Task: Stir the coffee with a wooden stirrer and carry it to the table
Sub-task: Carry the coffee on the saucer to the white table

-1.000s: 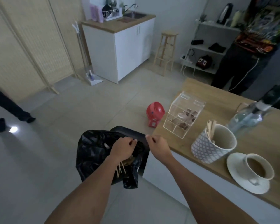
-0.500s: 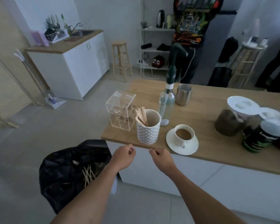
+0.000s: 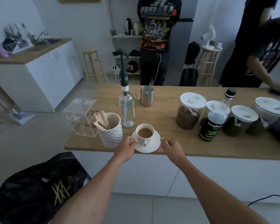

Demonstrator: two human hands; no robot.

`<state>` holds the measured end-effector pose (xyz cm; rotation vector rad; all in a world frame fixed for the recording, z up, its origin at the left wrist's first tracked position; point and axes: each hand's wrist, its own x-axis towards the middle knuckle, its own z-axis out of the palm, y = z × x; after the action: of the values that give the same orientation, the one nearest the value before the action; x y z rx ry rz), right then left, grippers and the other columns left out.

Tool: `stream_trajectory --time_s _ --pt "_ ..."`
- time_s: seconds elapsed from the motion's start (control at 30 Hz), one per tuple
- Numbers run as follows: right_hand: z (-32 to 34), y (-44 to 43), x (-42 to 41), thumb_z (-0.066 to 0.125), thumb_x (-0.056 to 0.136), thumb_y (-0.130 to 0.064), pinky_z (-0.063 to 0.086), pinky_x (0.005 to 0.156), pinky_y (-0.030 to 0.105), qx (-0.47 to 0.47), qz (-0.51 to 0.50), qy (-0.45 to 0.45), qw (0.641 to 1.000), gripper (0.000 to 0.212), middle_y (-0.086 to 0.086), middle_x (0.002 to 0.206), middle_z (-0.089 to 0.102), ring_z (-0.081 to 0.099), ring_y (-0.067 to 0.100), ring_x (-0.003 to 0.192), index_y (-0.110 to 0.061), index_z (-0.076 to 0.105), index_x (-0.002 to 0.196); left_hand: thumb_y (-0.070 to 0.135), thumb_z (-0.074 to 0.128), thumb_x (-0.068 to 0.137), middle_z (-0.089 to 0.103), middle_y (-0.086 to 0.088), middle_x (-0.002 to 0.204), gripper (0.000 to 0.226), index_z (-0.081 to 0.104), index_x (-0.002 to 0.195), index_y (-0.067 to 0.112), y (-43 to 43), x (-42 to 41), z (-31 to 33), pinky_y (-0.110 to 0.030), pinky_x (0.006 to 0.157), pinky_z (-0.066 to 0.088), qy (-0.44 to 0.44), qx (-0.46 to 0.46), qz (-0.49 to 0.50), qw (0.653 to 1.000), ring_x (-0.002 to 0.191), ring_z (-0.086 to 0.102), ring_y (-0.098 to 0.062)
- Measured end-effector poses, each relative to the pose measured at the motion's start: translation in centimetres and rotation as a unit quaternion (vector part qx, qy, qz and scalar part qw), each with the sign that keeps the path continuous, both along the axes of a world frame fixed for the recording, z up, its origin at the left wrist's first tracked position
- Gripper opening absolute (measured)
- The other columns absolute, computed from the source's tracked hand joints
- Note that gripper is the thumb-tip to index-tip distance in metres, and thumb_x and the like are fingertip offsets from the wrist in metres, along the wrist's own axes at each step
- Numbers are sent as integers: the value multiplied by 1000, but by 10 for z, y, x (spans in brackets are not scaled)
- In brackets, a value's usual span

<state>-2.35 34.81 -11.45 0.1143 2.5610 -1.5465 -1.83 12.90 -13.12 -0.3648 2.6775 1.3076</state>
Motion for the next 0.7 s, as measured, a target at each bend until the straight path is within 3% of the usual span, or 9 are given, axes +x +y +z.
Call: stream_trajectory --time_s 0.07,0.13,0.2,0.33,0.4,0.47,0.57,0.7 --pt "7 3 -14 51 94 -40 39 61 32 -23 -18 -23 999 42 1 64 54 49 16 61 -12 60 65 44 44 97 63 -4 128 44 55 130 17 2 -12 6 -30 86 38 -4 14 -1 1000 111 58 -20" --pt "12 5 -29 53 94 -43 42 65 36 -19 -15 -44 999 42 4 70 55 51 19 66 -8 61 73 47 41 97 62 -6 130 45 57 128 18 3 -24 9 -34 92 41 -9 25 -5 1000 111 56 -20" --pt "14 6 -39 53 95 -45 43 62 34 -20 -4 -52 998 42 3 68 51 49 17 64 -13 57 68 51 36 97 59 -9 133 50 58 128 18 3 -34 8 -41 102 41 -21 17 -7 1000 121 53 -26" --pt "5 -2 -52 56 95 -44 43 57 26 -75 -26 -111 991 33 -7 62 52 50 8 59 -22 68 73 56 27 97 54 -8 143 57 57 133 23 -1 -53 3 -45 113 33 -40 18 -9 999 134 46 -29" --pt "0 -6 -57 56 96 -43 43 52 19 -104 -28 -133 985 30 -10 61 55 52 1 54 -24 69 76 53 25 98 53 -7 144 55 57 132 24 -2 -61 0 -41 113 32 -45 31 -6 998 134 46 -28" --pt "-4 -10 -63 56 96 -44 46 53 18 -132 -30 -150 979 28 -7 73 67 61 3 65 -23 72 86 50 28 100 54 -8 145 52 59 131 22 -4 -70 -4 -39 112 33 -48 38 2 998 134 46 -27" --pt "-9 -21 -67 58 93 -47 53 66 28 -148 -32 -170 974 33 5 96 72 66 17 85 -18 75 98 50 32 99 53 -8 145 51 60 130 21 -5 -77 -8 -39 111 33 -58 48 5 997 134 47 -28" --pt "-23 -26 -75 61 89 -51 58 77 38 -109 -38 -171 979 30 5 95 71 68 21 87 -23 73 88 48 38 97 57 -10 141 47 65 125 21 -4 -84 -10 -37 104 35 -62 74 15 995 130 50 -28"
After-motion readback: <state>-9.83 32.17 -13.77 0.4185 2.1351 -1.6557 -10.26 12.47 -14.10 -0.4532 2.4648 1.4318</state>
